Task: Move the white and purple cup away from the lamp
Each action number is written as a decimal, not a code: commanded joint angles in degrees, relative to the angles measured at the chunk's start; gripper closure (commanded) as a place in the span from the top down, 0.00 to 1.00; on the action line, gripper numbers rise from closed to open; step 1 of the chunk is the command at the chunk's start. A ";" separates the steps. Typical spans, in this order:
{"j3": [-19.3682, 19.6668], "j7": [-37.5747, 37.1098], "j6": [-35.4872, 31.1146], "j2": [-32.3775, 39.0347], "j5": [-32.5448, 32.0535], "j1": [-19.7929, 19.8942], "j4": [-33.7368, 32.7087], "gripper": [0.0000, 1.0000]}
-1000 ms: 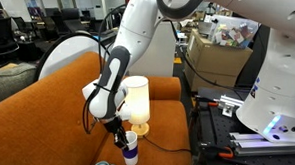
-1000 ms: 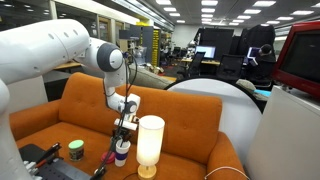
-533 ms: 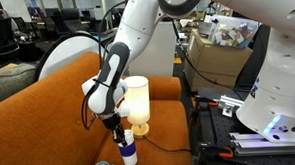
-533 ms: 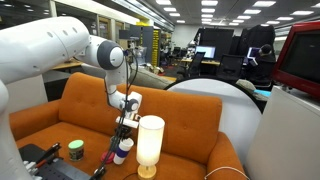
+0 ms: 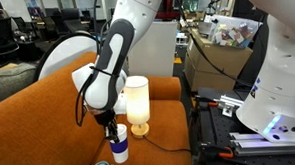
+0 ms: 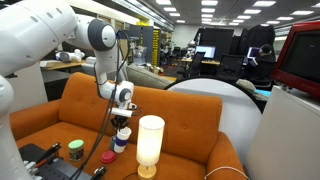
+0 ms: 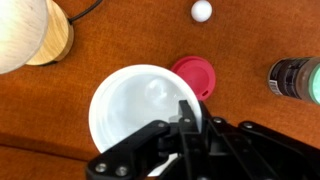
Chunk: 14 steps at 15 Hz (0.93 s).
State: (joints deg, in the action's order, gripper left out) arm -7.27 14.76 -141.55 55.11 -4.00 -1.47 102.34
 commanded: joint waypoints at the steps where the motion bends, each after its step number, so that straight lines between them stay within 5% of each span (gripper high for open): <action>1: 1.24 -2.51 -6.29 -5.51 -3.77 -4.62 7.87 0.02; 8: 1.49 -5.29 -7.32 -4.28 -10.35 -14.28 8.00 0.02; 14: 1.14 -4.24 -7.96 -3.80 -13.81 -16.34 11.15 0.02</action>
State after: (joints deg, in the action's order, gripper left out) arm -6.48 9.91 -148.21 52.10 -15.77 -17.46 111.26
